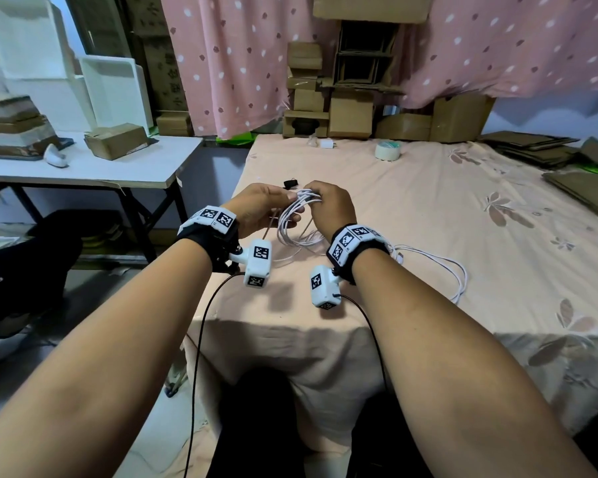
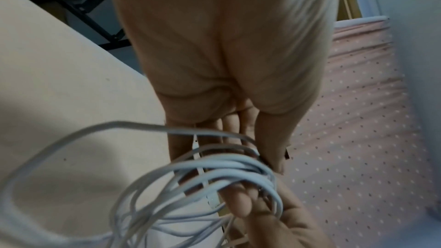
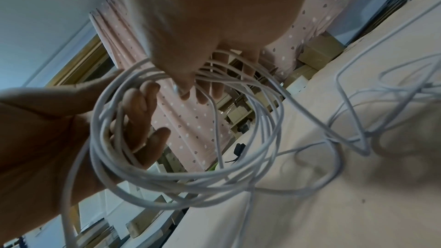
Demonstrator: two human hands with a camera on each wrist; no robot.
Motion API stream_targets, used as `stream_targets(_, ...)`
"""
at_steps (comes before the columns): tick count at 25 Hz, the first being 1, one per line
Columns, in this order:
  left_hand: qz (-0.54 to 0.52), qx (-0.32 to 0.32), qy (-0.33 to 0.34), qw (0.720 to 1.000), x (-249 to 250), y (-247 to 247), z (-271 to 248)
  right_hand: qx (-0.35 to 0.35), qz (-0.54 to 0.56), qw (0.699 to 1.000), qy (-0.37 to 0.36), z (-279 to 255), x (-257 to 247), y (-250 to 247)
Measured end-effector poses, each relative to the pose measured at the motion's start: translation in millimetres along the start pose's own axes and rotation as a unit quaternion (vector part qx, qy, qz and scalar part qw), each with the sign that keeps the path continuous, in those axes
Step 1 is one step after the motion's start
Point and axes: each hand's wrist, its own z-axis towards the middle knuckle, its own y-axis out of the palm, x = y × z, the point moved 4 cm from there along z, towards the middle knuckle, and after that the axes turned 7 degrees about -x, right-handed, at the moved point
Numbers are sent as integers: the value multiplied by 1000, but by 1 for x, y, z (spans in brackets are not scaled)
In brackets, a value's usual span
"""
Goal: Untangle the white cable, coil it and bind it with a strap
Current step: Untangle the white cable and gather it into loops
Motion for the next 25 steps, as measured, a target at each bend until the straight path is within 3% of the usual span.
stream_targets(10, 10, 34, -29, 999, -8, 2, 5, -36, -36, 999, 4, -4, 7, -8)
stream_targets(20, -43, -21, -96, 994, -18, -4, -6, -20, -1, 998, 57, 0, 24, -19)
stream_targets(23, -58, -17, -88, 994, -20, -4, -6, -18, 13, 998, 59, 0, 22, -20)
stream_targets(25, -1, 22, -53, 998, -18, -7, -4, -24, 1, 998, 64, 0, 21, -20)
